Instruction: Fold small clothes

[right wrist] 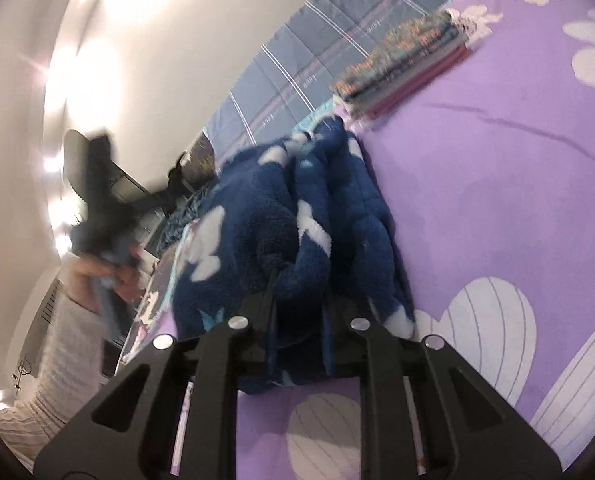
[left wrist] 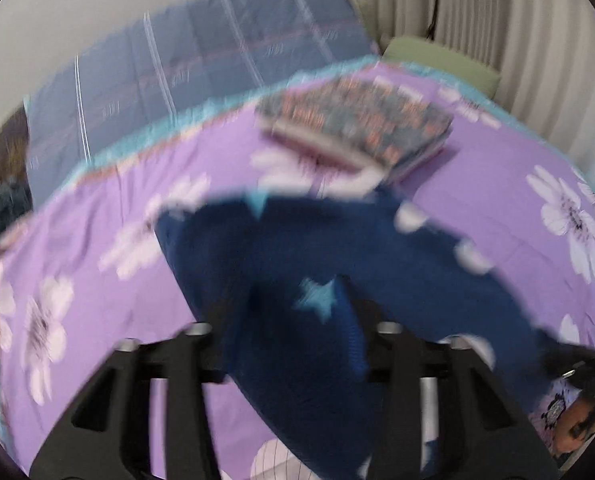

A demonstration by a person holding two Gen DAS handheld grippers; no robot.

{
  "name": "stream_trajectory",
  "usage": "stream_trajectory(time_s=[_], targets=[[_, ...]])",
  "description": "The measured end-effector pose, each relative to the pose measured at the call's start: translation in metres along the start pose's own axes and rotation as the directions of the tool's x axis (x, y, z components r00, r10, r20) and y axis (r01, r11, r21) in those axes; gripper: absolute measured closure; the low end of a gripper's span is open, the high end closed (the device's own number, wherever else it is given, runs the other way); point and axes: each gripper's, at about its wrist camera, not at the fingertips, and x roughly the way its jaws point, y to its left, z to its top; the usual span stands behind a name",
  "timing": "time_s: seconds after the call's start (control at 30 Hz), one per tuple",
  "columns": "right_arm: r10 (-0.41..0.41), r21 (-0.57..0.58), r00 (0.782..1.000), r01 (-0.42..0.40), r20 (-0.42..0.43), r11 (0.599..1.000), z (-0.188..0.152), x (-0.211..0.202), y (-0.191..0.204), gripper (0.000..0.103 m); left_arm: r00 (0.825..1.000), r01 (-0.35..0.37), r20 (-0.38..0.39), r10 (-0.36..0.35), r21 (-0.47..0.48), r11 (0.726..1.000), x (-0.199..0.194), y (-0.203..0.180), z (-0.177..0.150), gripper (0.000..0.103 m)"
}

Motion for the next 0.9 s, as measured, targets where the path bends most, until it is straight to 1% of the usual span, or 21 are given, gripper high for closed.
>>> stream_trajectory(time_s=[0.03,0.1,0.13,0.17,0.2,0.23,0.27,0.3,0.37,0.43,0.5,0.57,0.6,0.63,0.67,0.7,0.73,0.8,0.83,0.87,0.9], targets=[[-0.002,-0.003,1.0,0.002,0.016,1.0,0.001,-0.005,0.002,0.087,1.0,0.018,0.01,-0.018,-0.014,1.0,0.005,0.0,-0.001,0.067],[-0.044,-0.016,0.999,0.044,0.022,0.999,0.003,-0.007,0.003,0.087,0.998,0.054,0.031,-0.053,-0.017,0.998,0.016,-0.012,0.0,0.069],[-0.073,-0.028,0.997,0.074,0.012,0.997,0.003,-0.006,0.0,0.087,0.998,0.053,0.024,-0.053,-0.002,0.999,0.024,-0.023,0.0,0.069],[-0.111,-0.031,0.994,0.111,-0.008,0.993,0.002,-0.002,-0.006,0.086,1.0,0.029,-0.001,-0.029,0.049,0.998,0.039,-0.04,-0.001,0.069],[-0.149,-0.013,0.988,0.149,-0.03,0.989,0.001,-0.001,-0.014,0.081,1.0,-0.004,-0.007,0.005,0.099,0.995,0.049,-0.054,-0.001,0.069],[-0.182,0.014,0.983,0.182,-0.038,0.983,-0.001,-0.003,-0.022,0.071,0.999,-0.039,-0.006,0.04,0.147,0.988,0.057,-0.066,-0.002,0.069],[-0.201,0.033,0.979,0.202,-0.032,0.979,0.0,-0.008,-0.027,0.065,0.998,-0.063,-0.004,0.064,0.177,0.982,0.063,-0.074,-0.001,0.07],[-0.211,0.037,0.977,0.212,-0.018,0.977,0.002,-0.014,-0.028,0.062,0.998,-0.059,-0.008,0.061,0.17,0.984,0.064,-0.073,0.0,0.07],[-0.235,-0.006,0.971,0.236,0.041,0.972,0.009,-0.03,-0.018,0.063,0.999,-0.038,-0.02,0.042,0.148,0.988,0.065,-0.068,0.001,0.07],[-0.216,-0.088,0.973,0.223,0.084,0.971,0.019,-0.037,0.005,0.069,0.999,-0.024,-0.02,0.027,0.135,0.991,0.064,-0.062,-0.001,0.07],[-0.147,-0.175,0.985,0.16,0.088,0.971,0.026,-0.033,0.029,0.074,0.999,-0.028,-0.017,0.031,0.131,0.991,0.064,-0.061,-0.003,0.07],[-0.076,-0.285,0.995,0.09,0.059,0.954,0.027,-0.019,0.057,0.075,0.999,-0.05,-0.013,0.053,0.142,0.989,0.064,-0.065,-0.003,0.07],[-0.08,-0.327,0.996,0.089,0.04,0.941,0.027,-0.007,0.065,0.076,0.998,-0.058,-0.01,0.06,0.145,0.988,0.063,-0.067,-0.004,0.07],[-0.152,-0.358,0.988,0.149,0.019,0.922,0.025,0.011,0.068,0.078,0.998,-0.067,-0.005,0.068,0.149,0.987,0.063,-0.068,-0.005,0.07],[-0.262,-0.356,0.965,0.244,-0.003,0.902,0.023,0.031,0.059,0.078,0.998,-0.07,0.002,0.07,0.146,0.987,0.062,-0.068,-0.006,0.07],[-0.334,-0.345,0.942,0.308,-0.018,0.886,0.02,0.044,0.047,0.082,0.998,-0.071,0.009,0.07,0.138,0.988,0.061,-0.067,-0.007,0.068],[-0.357,-0.327,0.933,0.325,-0.041,0.887,0.016,0.059,0.029,0.083,0.997,-0.07,0.019,0.068,0.121,0.99,0.059,-0.065,-0.008,0.068],[-0.321,-0.314,0.946,0.291,-0.047,0.904,0.012,0.065,0.012,0.083,0.993,-0.092,0.079,0.087,0.067,0.994,0.052,-0.062,-0.014,0.067],[-0.325,-0.31,0.944,0.293,-0.053,0.904,0.014,0.064,0.013,0.083,0.985,-0.127,0.125,0.118,0.065,0.99,0.044,-0.064,-0.019,0.066],[-0.336,-0.314,0.94,0.301,-0.06,0.9,0.015,0.064,0.017,0.083,0.978,-0.152,0.155,0.14,0.07,0.986,0.037,-0.067,-0.023,0.061],[-0.347,-0.328,0.936,0.311,-0.055,0.892,0.013,0.067,0.018,0.083,0.965,-0.18,0.206,0.162,0.074,0.981,0.022,-0.069,-0.032,0.054]])
